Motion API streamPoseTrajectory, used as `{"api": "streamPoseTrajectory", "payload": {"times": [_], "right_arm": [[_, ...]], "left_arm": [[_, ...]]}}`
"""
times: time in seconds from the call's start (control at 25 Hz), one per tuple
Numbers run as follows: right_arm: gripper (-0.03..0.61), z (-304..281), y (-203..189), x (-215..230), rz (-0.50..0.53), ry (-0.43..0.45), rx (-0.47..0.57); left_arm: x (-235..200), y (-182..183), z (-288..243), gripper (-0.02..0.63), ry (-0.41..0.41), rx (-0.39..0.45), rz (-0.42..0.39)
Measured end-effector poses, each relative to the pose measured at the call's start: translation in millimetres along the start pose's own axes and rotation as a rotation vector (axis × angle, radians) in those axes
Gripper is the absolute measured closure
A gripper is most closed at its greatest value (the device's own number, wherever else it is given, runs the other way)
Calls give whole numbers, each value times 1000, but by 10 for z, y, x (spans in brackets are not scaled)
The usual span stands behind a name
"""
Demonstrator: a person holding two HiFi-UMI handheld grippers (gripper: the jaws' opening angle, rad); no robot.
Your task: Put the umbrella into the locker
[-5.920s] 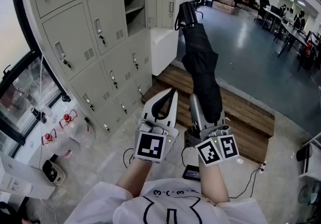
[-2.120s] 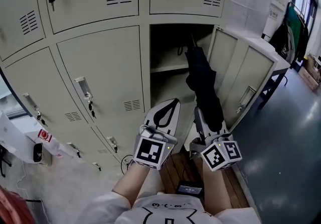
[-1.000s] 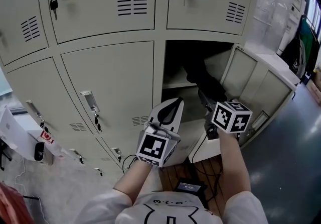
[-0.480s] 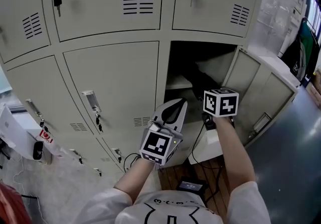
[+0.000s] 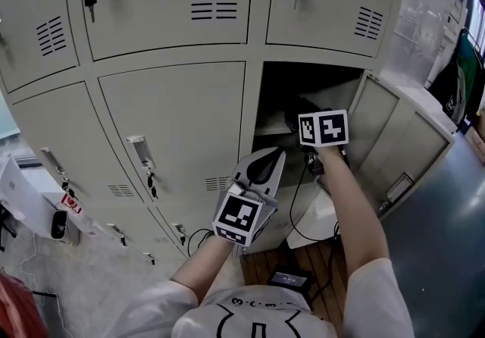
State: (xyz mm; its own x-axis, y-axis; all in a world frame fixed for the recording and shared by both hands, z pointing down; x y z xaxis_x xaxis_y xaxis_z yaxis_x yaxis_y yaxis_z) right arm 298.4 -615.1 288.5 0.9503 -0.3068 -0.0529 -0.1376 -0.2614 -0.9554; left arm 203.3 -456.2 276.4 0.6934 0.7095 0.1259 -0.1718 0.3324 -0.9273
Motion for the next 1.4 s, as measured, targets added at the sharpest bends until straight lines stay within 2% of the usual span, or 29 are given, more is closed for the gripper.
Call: {"api": "streamPoseTrajectory", "payload": {"times": [0.32, 0.52, 0.64, 0.68, 0.8, 0.92, 1.08, 1.2, 1.4], "right_arm": [[282, -259, 19, 83, 35, -36, -57], [258, -318, 14, 108, 40, -78, -94], [262, -349, 11, 105, 18, -84, -102], [241, -348, 22, 89, 4, -78, -96], [142, -325, 39, 56, -18, -65, -57], [94, -243, 81, 68, -16, -65, 9], [84, -12, 152, 3, -33, -14, 108], [84, 233, 154, -146, -48, 61, 184], [84, 625, 85, -328, -64, 168, 245]], "left_arm": [[-81, -6, -27, 614, 12, -5, -20], [-111, -49, -24, 614, 23, -6, 8], [-121, -69, -1, 614, 34, -11, 7], [-116, -72, 11, 614, 35, -12, 7], [-106, -99, 68, 614, 38, -19, 10], [-133, -127, 129, 614, 56, -35, 25], [-125, -144, 177, 614, 69, -50, 41], [-76, -131, 194, 614, 78, -51, 55], [44, -50, 227, 614, 98, -49, 46]]}}
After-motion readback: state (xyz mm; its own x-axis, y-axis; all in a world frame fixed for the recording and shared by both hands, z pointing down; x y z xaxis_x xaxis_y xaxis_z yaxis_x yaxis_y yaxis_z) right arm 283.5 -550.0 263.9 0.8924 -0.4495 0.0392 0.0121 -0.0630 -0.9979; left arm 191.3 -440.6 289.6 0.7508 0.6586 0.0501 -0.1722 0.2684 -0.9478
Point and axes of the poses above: the fingertips, and each gripper's own axes: z backward along the fingers, x to its right, y out of its top, the point moved 2 cm from there along z, backward along the fingers, and after that the axes turned 2 degrees about x, right-handed, at the moved point
